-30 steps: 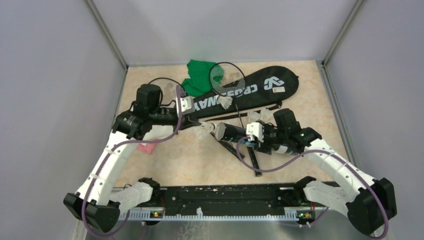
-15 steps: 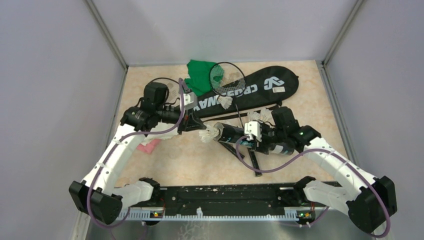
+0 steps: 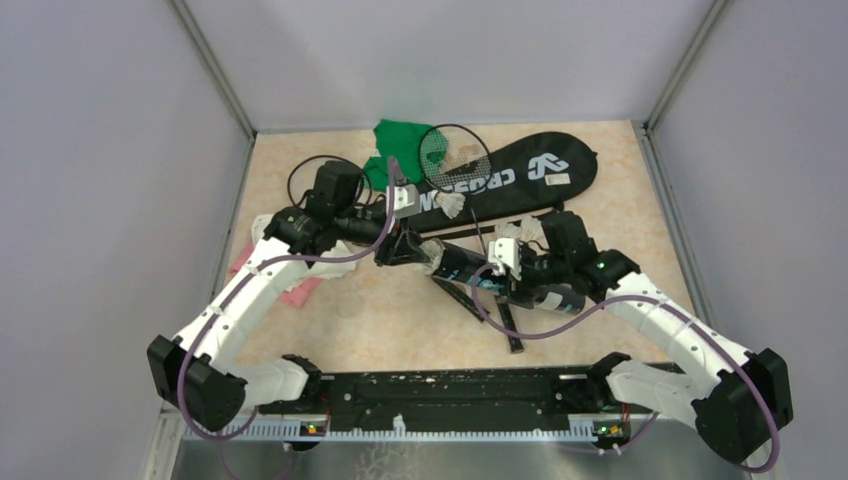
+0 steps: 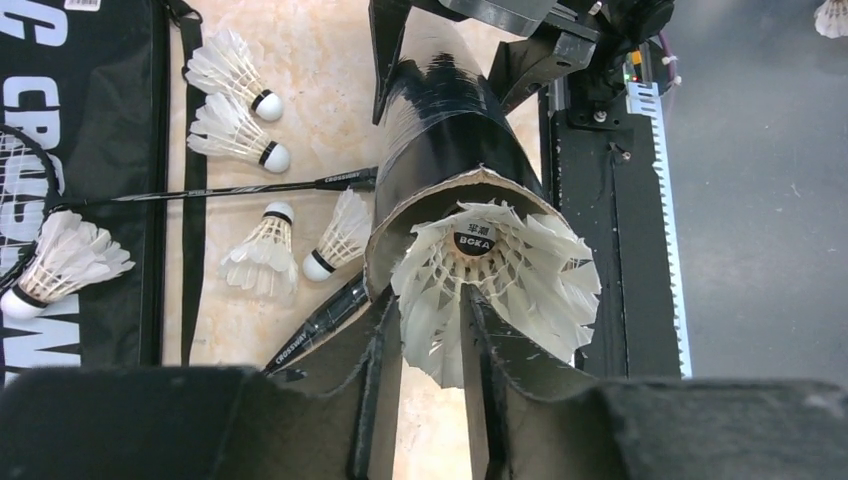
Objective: Pack up the badminton gear
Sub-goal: Place the shuttlecock at the shuttle tube.
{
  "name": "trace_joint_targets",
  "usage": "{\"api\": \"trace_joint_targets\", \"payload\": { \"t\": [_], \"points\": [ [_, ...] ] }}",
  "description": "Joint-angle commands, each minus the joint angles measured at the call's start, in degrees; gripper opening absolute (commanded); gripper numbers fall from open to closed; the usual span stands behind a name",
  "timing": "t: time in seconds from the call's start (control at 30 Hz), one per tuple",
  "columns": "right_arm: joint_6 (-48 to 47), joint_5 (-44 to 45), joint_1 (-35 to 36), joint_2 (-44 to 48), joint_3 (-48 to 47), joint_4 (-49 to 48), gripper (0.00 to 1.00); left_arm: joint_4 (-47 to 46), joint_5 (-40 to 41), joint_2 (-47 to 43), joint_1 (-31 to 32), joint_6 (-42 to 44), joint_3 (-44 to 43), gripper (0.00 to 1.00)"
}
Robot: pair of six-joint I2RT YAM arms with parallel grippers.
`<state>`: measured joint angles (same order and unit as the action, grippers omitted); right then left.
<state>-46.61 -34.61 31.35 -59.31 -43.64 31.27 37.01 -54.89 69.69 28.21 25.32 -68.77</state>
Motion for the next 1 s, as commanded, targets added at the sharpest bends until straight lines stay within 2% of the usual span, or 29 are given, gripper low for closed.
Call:
{"api": "trace_joint_targets", "payload": {
  "t": [0.0, 0.1, 0.27, 0.53, 0.8, 0.97],
  "points": [
    [0.72, -1.75, 0.59, 0.61, -1.53, -4.39, 0.35, -2.47, 3.61, -0.09, 0.36, 0.44, -2.82, 0.44],
    [0.88, -0.42, 0.55, 1.4, -0.55, -5.08, 0.35, -2.65, 5.8, -0.75, 0.36, 0.8, -2.7, 0.59],
    [1.17, 0.75, 0.44, 2.72, 0.17, -4.96, 0.34, -2.96, 8.22, -3.04, 0.34, 1.85, -1.77, 0.74],
    [0.18, -0.71, 0.16, 4.11, 0.92, -4.09, 0.33, -3.88, 13.19, -5.32, 0.36, 1.7, -0.96, 0.83],
    [-0.32, -2.19, 0.19, 3.89, -0.07, -3.42, 0.34, -6.6, 8.4, -1.81, 0.4, 0.66, -0.99, 0.95],
    [0.39, -3.02, 0.2, 3.63, -0.65, -3.47, 0.34, -8.08, 7.01, 1.75, 1.23, 1.47, -0.71, 0.97]
  ]
}}
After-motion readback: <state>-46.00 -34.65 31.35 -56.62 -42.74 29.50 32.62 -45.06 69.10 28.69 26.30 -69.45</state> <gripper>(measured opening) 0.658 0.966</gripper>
